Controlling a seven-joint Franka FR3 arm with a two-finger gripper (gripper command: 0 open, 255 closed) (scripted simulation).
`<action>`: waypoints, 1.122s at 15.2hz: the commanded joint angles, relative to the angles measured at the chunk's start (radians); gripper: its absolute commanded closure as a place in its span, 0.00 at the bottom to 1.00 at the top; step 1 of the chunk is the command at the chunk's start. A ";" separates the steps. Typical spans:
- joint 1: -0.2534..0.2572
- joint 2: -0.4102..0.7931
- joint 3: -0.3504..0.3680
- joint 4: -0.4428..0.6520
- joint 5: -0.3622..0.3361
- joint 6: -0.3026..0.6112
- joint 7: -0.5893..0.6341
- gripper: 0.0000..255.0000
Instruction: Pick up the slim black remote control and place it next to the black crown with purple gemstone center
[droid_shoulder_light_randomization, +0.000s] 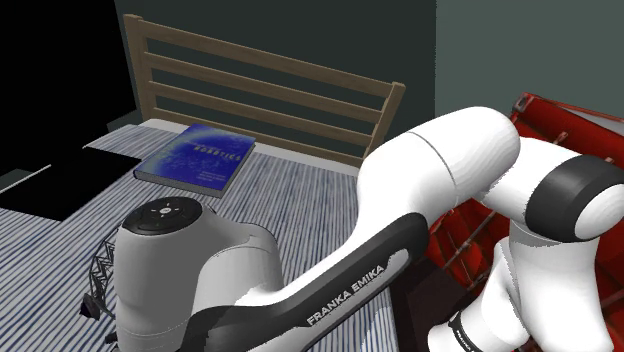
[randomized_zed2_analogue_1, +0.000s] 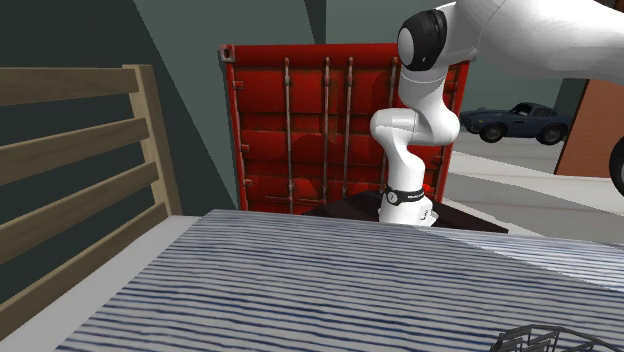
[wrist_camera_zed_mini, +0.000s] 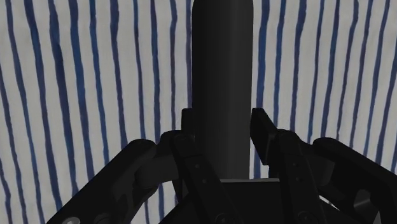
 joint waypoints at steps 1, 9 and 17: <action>0.001 0.001 0.001 -0.001 0.000 0.000 0.000 1.00; -0.016 -0.039 0.010 0.008 0.016 -0.048 -0.010 0.00; -0.030 -0.071 0.018 0.021 0.030 -0.093 -0.018 0.00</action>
